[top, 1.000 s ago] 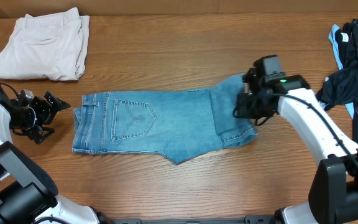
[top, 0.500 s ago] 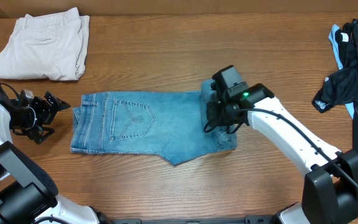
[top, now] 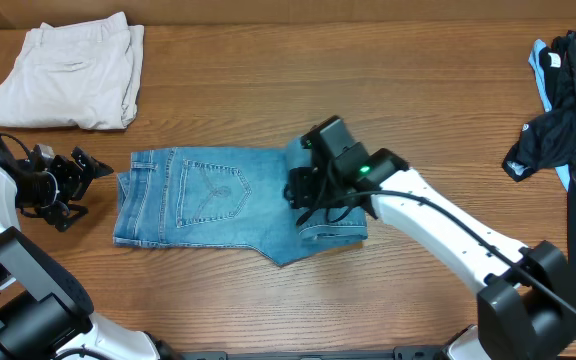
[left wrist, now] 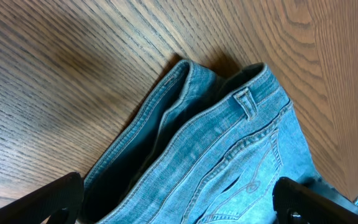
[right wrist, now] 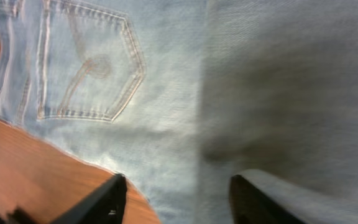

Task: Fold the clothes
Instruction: 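Grasp the right folded edge and fold it leftward with the right gripper, then release the fold and lift the right gripper away, then retract the right gripper to the right side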

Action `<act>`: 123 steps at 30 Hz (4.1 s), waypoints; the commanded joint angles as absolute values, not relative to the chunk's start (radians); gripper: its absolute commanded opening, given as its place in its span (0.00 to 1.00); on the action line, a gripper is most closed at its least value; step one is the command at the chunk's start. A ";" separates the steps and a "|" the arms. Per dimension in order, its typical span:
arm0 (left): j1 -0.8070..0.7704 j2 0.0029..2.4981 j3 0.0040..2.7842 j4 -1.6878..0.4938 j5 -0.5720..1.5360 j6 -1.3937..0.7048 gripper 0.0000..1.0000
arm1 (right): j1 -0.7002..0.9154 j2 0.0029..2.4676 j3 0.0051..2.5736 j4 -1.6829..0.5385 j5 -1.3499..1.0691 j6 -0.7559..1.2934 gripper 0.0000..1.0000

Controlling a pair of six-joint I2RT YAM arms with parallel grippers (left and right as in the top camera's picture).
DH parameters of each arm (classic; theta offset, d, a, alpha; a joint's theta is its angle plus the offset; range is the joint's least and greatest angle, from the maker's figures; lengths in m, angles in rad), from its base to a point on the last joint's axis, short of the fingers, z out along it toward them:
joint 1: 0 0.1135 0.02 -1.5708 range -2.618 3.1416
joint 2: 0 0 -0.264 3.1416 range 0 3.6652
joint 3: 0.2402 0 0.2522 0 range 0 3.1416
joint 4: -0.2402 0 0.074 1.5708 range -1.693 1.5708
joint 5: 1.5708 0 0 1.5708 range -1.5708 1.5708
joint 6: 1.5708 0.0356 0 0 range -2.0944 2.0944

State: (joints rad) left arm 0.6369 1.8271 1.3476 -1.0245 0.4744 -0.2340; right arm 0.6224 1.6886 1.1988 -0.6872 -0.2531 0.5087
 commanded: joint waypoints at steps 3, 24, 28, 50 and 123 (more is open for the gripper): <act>0.640 1.818 1.343 -1.024 0.469 -0.240 1.00 | 0.643 1.716 1.232 -0.680 -0.282 0.551 0.60; 0.640 1.818 1.343 -1.024 0.469 -0.240 1.00 | 0.334 1.842 1.320 -0.776 -0.840 0.177 0.04; 0.640 1.818 1.343 -1.024 0.469 -0.240 1.00 | 0.330 1.959 1.272 -0.620 -1.100 0.179 0.04; 0.640 1.818 1.343 -1.024 0.472 -0.241 1.00 | 0.351 1.914 1.343 -0.525 -0.925 0.319 0.09; 0.640 1.818 1.343 -1.036 0.491 -0.251 1.00 | 0.359 1.614 0.851 -0.237 -0.955 0.678 0.04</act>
State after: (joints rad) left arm 0.6369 1.8271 1.3476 -1.0328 0.4786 -0.2375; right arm 0.3653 1.7229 0.7734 -0.2623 -0.9417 0.6392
